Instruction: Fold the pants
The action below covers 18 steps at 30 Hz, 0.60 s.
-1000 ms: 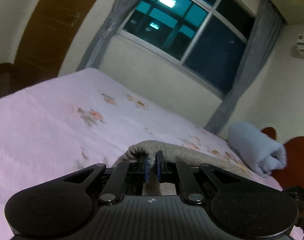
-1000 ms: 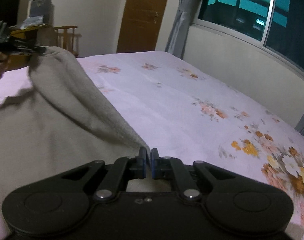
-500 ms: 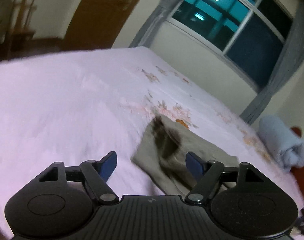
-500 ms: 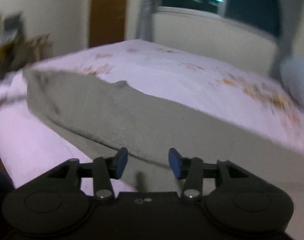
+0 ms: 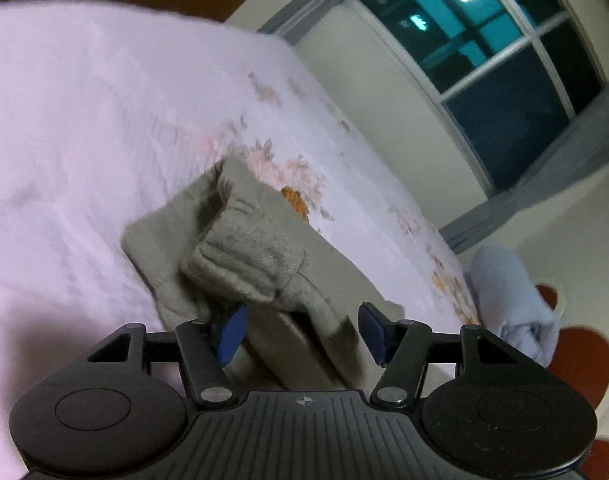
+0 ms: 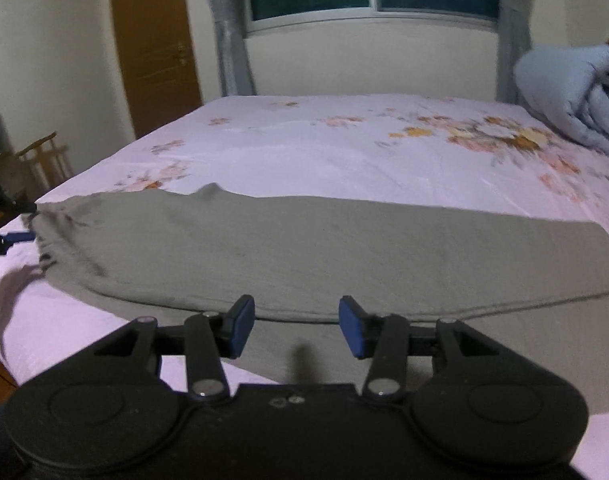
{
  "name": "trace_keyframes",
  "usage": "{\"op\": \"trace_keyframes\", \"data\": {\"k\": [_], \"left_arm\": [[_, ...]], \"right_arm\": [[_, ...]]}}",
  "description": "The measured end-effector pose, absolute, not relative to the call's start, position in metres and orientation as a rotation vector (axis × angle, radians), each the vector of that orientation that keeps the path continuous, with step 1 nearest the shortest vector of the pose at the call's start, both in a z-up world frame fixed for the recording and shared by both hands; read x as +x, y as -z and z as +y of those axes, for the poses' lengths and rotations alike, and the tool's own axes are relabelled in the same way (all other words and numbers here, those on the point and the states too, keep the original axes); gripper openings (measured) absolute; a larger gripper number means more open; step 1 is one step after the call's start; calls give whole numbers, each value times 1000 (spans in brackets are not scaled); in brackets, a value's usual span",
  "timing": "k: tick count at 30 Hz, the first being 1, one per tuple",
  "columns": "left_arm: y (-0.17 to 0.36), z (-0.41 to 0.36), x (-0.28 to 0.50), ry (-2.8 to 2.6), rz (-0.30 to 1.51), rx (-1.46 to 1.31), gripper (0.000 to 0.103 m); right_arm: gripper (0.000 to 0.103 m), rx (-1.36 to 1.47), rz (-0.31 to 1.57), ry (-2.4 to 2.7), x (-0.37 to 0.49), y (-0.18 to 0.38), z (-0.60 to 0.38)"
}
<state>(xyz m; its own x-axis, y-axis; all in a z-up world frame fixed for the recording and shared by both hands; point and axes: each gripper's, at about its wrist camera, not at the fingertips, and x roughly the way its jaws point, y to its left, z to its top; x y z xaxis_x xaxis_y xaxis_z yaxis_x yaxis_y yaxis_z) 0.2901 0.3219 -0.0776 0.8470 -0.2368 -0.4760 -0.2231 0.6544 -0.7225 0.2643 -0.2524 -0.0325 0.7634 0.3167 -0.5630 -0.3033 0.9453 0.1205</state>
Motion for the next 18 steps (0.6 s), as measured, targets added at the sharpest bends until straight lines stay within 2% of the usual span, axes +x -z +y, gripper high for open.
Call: {"op": "trace_keyframes", "data": {"k": [1,3,4,8,9,10,13,18], "left_arm": [[80,321,294,-1,576,-875,51],[81,318,302,-7,591,-863,10],[72,317,308,6,584,-827,10],[-2,316,300,257,289,-678,10],[-4,318,296,269,280,-653,10],[6,324,298,245,326,-670,10],[83,342,309,62,659,-676,10],[120,349,290,58,646,-768,10]], "right_arm": [[39,30,619,-330,265,34,-255],[39,37,625,-331,263,39,-257],[39,33,632,-328,263,42,-257],[39,28,640,-330,263,46,-255],[39,33,637,-328,263,46,-255],[41,44,635,-324,262,47,-256],[42,121,649,-313,265,53,-258],[43,280,682,-323,275,63,-254]]}}
